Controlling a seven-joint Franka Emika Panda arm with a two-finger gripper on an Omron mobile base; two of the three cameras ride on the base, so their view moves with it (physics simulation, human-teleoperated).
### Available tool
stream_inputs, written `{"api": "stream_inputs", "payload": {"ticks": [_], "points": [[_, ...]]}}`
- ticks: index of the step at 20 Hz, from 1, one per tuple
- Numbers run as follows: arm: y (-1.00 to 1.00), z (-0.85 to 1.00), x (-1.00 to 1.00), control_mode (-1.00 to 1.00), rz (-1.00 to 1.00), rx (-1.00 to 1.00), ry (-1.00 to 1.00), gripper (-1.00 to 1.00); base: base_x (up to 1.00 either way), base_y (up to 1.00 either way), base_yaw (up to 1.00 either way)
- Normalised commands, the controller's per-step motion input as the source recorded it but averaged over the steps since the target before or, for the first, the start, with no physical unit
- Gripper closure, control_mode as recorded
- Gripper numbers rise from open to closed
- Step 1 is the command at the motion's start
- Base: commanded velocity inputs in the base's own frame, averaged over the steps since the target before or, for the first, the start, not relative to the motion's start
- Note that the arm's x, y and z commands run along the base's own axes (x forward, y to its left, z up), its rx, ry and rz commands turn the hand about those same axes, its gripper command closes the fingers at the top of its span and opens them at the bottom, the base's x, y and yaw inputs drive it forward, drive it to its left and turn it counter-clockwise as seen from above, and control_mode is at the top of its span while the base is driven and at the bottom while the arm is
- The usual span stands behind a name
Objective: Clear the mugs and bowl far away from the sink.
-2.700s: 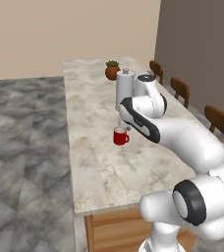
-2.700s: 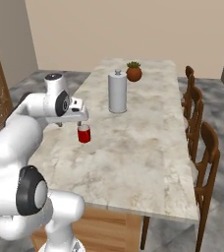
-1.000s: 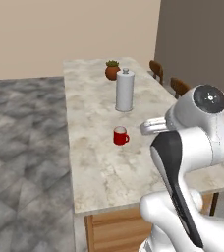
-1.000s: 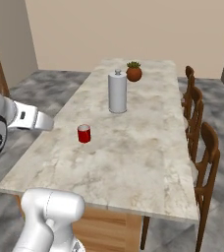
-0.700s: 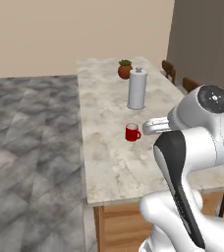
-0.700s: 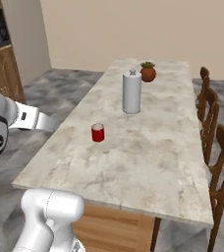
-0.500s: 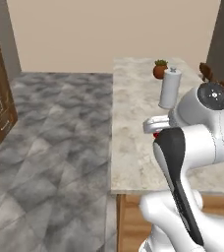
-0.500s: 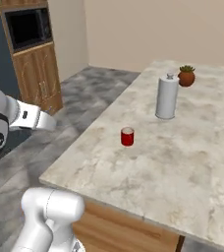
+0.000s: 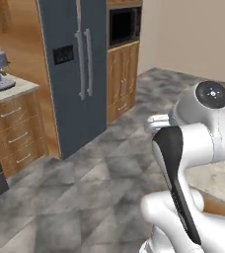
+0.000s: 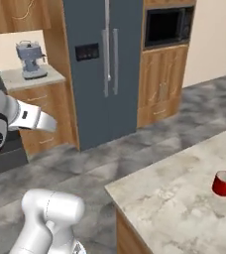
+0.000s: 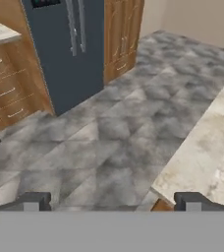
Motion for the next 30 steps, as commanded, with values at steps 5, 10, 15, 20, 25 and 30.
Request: {"api": "stream_inputs", "payload": {"ticks": [5,10,15,20,25,30], "points": [[0.0,0.0,0.0,1.0,0.0,0.0,0.0,-1.0,0.0,0.04,1.0],[0.0,0.0,0.0,1.0,0.0,0.0,0.0,-1.0,0.0,0.05,1.0],[0.0,0.0,0.0,1.0,0.0,0.0,0.0,-1.0,0.14,0.01,1.0],[0.0,0.0,0.0,1.0,0.0,0.0,0.0,-1.0,0.22,0.0,1.0],[0.0,0.0,0.0,1.0,0.0,0.0,0.0,-1.0,0.25,0.0,0.95],[0.0,0.0,0.0,1.0,0.0,0.0,0.0,-1.0,0.36,-0.24,0.74]]}}
